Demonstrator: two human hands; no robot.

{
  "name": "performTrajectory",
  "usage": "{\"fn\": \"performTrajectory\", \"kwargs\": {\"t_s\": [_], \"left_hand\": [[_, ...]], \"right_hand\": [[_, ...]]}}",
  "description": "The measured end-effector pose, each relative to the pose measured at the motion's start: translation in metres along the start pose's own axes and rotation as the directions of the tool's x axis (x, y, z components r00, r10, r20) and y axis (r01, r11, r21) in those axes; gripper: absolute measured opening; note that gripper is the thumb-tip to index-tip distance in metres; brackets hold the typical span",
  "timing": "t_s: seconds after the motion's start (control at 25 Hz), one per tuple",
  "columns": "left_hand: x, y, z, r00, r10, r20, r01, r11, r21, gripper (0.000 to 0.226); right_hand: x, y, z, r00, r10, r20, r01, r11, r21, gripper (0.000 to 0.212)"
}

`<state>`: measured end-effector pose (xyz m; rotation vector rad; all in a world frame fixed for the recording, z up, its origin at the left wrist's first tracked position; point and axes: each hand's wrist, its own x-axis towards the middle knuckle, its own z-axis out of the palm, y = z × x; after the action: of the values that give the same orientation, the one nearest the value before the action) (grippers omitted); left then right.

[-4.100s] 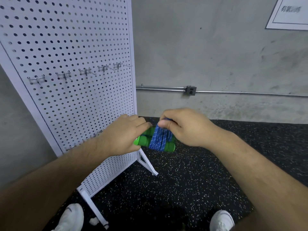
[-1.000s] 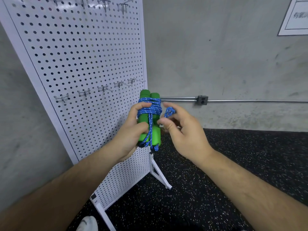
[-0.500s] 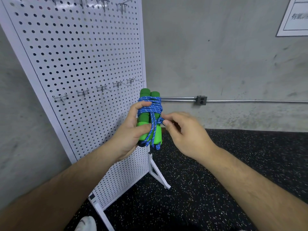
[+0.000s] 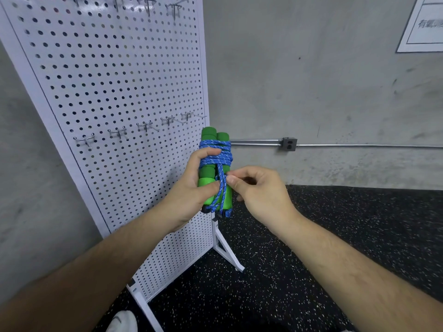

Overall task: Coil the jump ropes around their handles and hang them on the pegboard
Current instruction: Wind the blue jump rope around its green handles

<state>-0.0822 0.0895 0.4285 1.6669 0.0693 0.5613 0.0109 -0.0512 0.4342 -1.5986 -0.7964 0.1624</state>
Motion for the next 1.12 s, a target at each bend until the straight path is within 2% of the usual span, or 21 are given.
{"fn": "performTrajectory", "kwargs": {"t_s": [0.12, 0.24, 0.4, 0.52, 0.64, 0.84, 1.0, 1.12], "left_hand": [[0.000, 0.000, 0.001, 1.000, 0.023, -0.009, -0.022, 0.996, 0.087, 0.064], [0.000, 0.001, 0.000, 1.000, 0.013, 0.002, -0.013, 0.996, 0.086, 0.067], [-0.001, 0.002, -0.006, 1.000, -0.007, 0.025, 0.003, 0.990, 0.143, 0.062], [-0.002, 0.003, -0.008, 1.000, -0.006, 0.020, 0.002, 0.983, 0.182, 0.061], [-0.002, 0.002, -0.010, 0.998, -0.010, 0.055, 0.001, 0.988, 0.158, 0.059], [-0.002, 0.004, -0.011, 0.986, -0.092, 0.138, 0.120, 0.971, -0.208, 0.072], [0.002, 0.001, -0.009, 0.990, -0.097, 0.102, 0.116, 0.972, -0.203, 0.067], [0.002, 0.001, -0.007, 0.988, -0.103, 0.111, 0.121, 0.978, -0.171, 0.066]], "right_hand": [[0.000, -0.002, 0.003, 0.999, -0.011, -0.042, 0.015, 0.996, 0.089, 0.017], [-0.003, -0.005, 0.006, 0.999, -0.026, -0.032, 0.029, 0.993, 0.114, 0.020], [-0.007, -0.007, 0.010, 0.999, 0.048, 0.015, -0.050, 0.978, 0.203, 0.021], [-0.010, -0.010, 0.015, 0.995, 0.090, 0.044, -0.099, 0.951, 0.292, 0.015], [-0.008, -0.012, 0.016, 0.994, 0.080, 0.070, -0.098, 0.951, 0.293, 0.026], [-0.007, -0.007, 0.019, 0.996, 0.001, 0.086, -0.009, 0.995, 0.097, 0.023], [-0.009, -0.005, 0.017, 0.986, -0.124, 0.113, 0.136, 0.985, -0.105, 0.023], [-0.008, -0.009, 0.012, 0.957, -0.243, 0.160, 0.281, 0.913, -0.294, 0.027]]}}
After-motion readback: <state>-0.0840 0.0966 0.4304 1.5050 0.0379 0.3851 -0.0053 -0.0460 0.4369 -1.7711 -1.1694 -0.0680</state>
